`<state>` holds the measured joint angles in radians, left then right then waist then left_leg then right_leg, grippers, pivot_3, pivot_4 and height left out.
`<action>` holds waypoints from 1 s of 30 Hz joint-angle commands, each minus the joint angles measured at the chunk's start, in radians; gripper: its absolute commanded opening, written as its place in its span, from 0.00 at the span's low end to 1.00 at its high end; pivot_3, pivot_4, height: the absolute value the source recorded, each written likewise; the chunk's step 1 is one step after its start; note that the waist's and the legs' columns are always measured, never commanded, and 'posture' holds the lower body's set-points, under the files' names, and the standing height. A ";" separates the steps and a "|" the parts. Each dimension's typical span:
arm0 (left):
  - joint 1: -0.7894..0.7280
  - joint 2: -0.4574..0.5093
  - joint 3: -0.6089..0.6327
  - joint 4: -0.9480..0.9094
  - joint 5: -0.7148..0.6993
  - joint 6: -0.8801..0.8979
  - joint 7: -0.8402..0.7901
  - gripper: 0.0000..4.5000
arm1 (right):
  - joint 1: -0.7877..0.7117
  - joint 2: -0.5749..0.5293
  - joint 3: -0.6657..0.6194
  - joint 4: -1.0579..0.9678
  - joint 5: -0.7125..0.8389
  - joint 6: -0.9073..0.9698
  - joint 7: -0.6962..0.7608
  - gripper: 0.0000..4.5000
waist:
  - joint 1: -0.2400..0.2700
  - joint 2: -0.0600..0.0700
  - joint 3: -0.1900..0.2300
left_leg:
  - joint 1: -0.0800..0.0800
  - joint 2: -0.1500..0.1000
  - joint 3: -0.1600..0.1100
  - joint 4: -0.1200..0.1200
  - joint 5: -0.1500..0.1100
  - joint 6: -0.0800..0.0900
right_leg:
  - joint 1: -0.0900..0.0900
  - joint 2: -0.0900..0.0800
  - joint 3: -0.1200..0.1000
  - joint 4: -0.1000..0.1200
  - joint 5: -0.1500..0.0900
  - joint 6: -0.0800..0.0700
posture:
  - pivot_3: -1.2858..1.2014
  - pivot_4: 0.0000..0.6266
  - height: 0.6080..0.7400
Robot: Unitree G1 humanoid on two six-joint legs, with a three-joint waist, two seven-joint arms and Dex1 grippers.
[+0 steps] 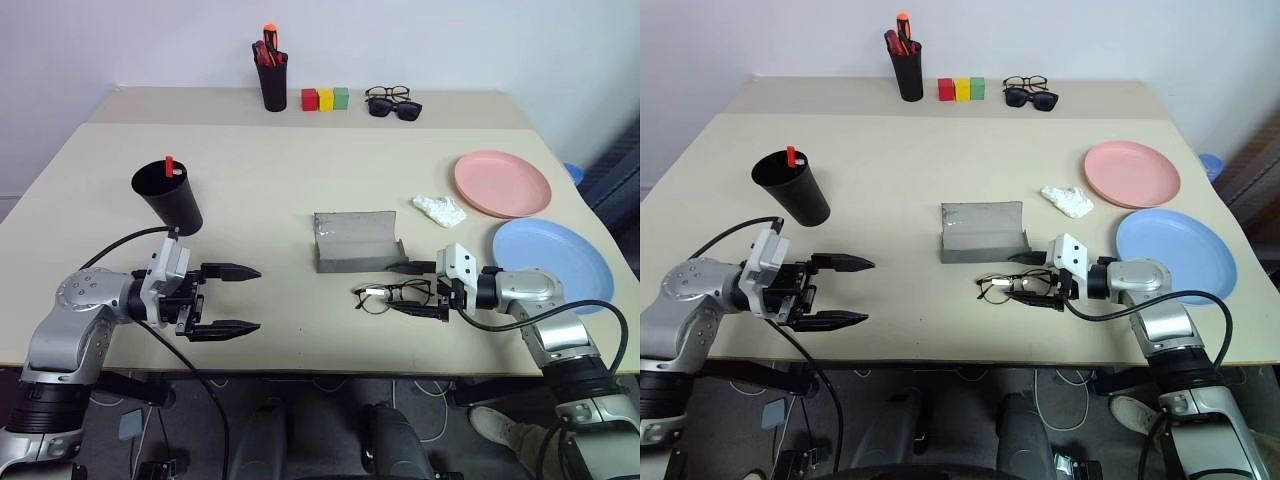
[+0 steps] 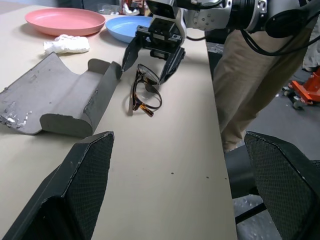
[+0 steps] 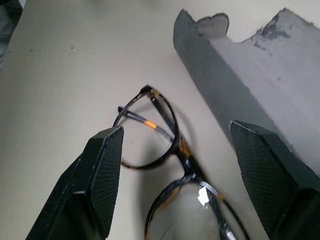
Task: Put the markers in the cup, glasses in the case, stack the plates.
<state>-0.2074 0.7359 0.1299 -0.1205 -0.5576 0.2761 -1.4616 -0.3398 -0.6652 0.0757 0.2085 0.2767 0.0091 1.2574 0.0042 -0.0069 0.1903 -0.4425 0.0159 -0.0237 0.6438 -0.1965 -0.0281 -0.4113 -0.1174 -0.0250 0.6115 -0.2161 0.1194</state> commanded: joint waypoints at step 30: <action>0.059 0.018 0.011 -0.071 -0.021 -0.038 0.085 0.96 | 0.042 -0.036 -0.040 0.024 0.015 0.019 0.019 0.01 | -0.015 -0.002 -0.001 | 0.001 0.001 0.000 -0.001 0.000 -0.001 | 0.000 -0.001 0.000 -0.001 0.000 -0.001 | 0.52 0.24 1.00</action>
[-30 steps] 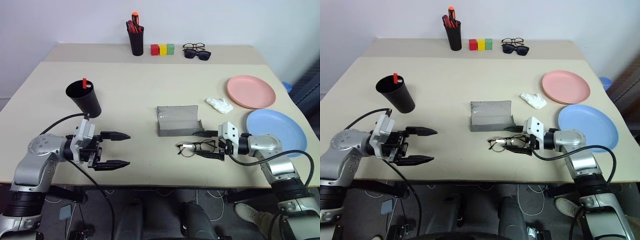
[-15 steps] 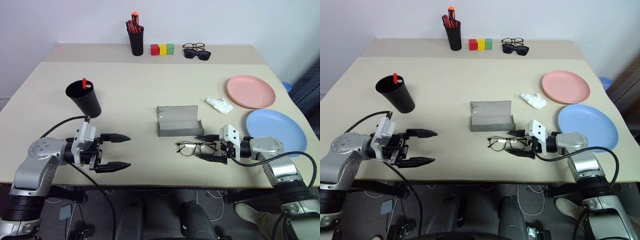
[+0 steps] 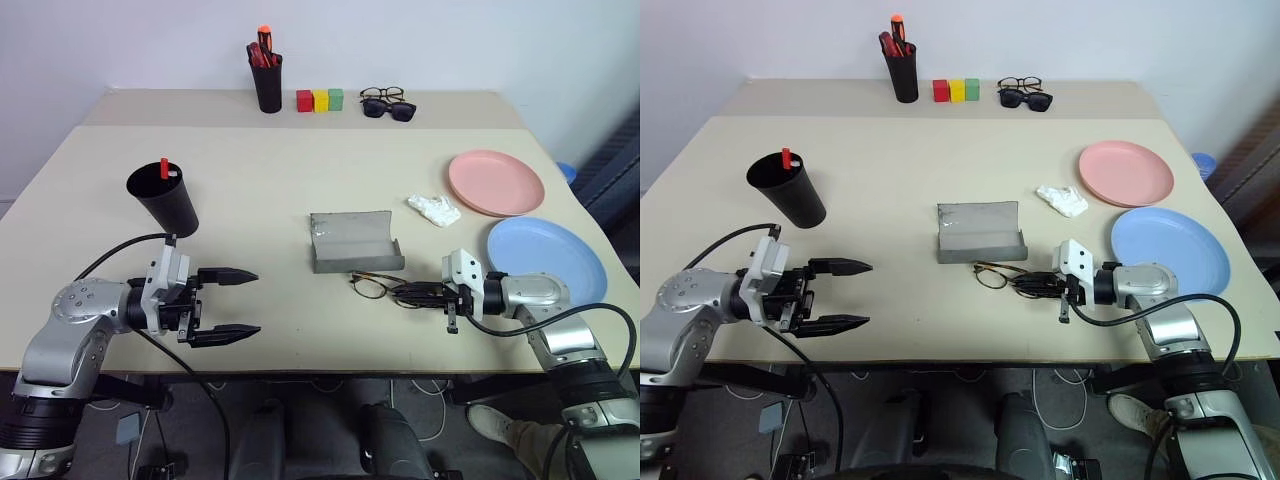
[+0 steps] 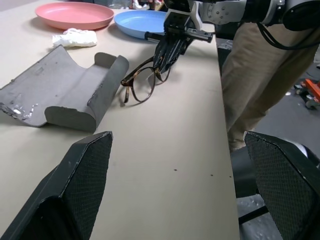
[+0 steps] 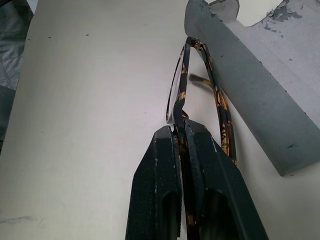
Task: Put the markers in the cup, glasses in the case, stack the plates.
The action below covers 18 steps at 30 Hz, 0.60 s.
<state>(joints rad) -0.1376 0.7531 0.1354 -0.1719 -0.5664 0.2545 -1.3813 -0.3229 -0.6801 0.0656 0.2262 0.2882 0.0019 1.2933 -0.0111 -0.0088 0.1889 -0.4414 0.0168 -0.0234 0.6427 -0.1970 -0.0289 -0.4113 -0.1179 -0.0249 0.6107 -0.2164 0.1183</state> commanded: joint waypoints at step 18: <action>-0.026 -0.008 -0.014 -0.025 -0.025 0.002 0.031 0.96 | -0.431 0.095 -0.030 0.205 0.082 0.070 0.041 0.01 | -0.003 0.002 0.001 | -0.002 0.000 0.004 -0.009 0.001 0.000 | -0.008 0.000 0.001 0.000 0.000 -0.001 | 0.52 0.24 1.00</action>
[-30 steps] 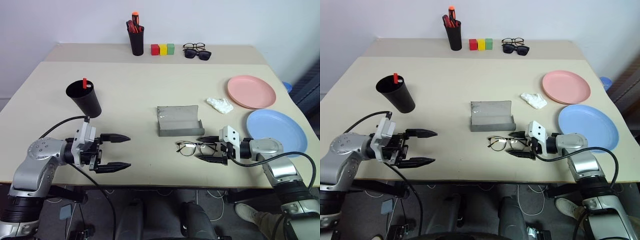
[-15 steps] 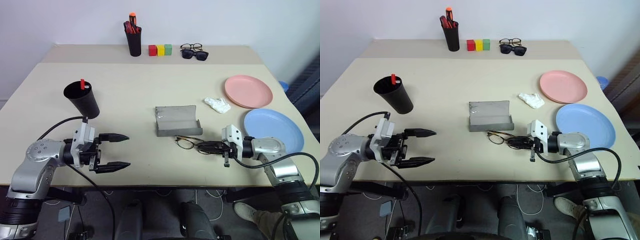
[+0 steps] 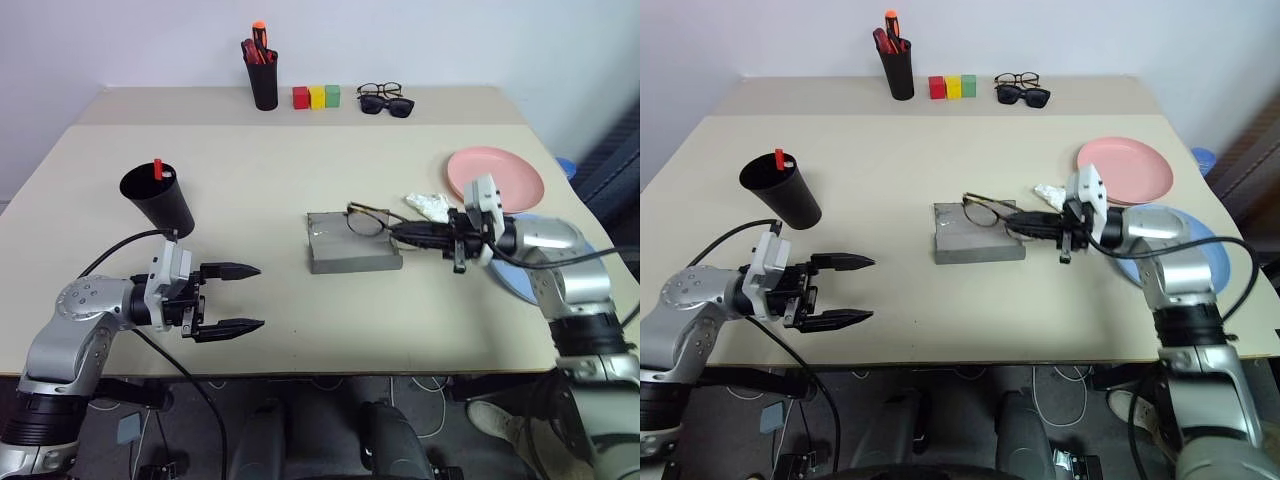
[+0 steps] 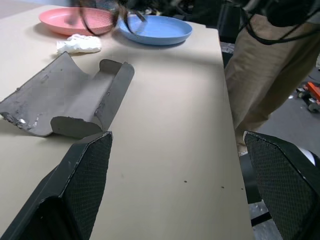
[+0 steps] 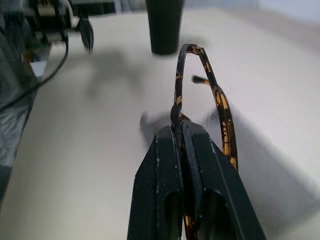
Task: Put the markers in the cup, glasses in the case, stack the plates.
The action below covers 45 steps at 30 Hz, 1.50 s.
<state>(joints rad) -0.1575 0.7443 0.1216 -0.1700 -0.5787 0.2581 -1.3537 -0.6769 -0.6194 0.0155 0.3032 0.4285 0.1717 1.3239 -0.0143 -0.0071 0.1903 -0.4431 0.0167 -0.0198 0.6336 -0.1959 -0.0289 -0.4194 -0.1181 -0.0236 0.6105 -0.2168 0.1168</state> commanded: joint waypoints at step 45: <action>-0.855 -0.236 -0.203 1.047 0.522 -0.400 0.466 0.00 | 0.819 -0.010 -0.377 -0.601 -0.113 -0.035 -0.407 1.00 | 0.027 -0.004 0.001 | 0.001 -0.001 0.001 0.000 0.003 -0.004 | 0.001 0.001 0.001 0.003 0.000 0.002 | 0.52 0.24 1.00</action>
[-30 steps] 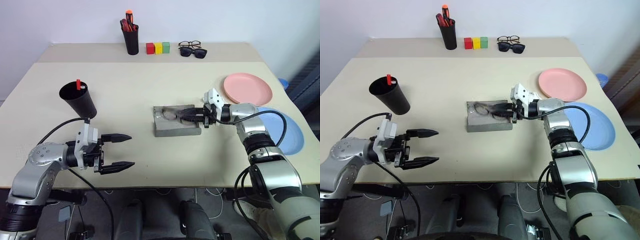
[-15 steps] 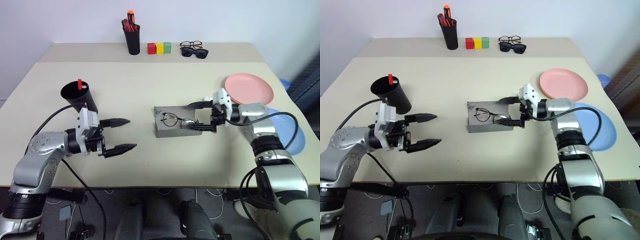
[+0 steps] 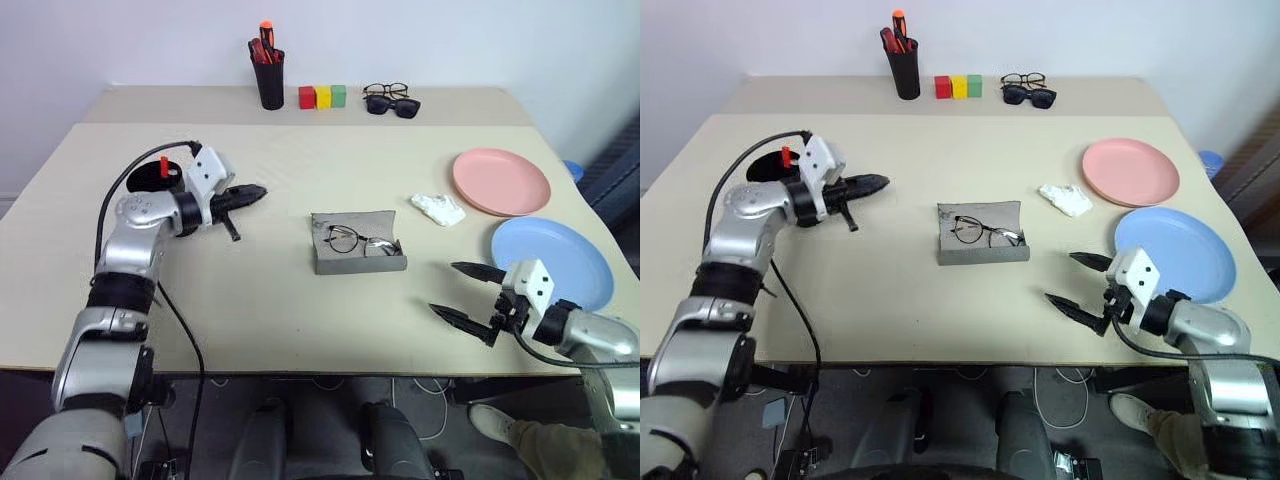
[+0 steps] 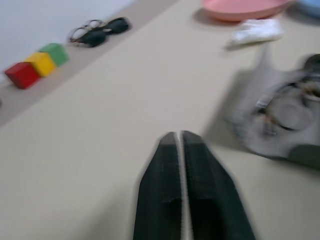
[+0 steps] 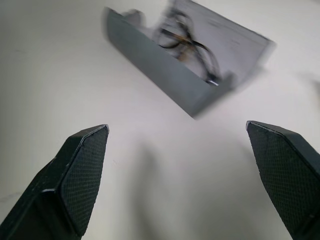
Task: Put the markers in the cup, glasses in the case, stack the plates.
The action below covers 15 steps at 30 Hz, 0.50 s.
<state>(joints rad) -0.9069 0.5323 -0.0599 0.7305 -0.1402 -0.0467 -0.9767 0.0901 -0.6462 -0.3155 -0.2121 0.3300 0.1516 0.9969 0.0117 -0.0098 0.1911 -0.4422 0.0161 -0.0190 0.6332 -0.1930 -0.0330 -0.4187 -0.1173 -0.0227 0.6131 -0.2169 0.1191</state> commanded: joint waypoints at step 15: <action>-0.412 -0.280 -0.173 0.584 0.360 -0.240 0.086 0.00 | 0.265 0.108 -0.063 -0.223 -0.027 -0.085 -0.272 1.00 | 0.000 -0.005 0.002 | -0.001 -0.001 0.000 -0.001 0.000 0.000 | 0.000 -0.001 0.000 -0.002 -0.002 0.002 | 0.52 0.24 1.00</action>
<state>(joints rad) -1.2874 0.2472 -0.2265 1.3110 0.2096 -0.2926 -0.8455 0.3498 -0.5456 -0.3645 -0.3924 0.2987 0.0923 0.7373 0.0114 -0.0151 0.1928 -0.4432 0.0156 -0.0191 0.6322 -0.1932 -0.0330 -0.4191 -0.1180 -0.0230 0.6108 -0.2185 0.1213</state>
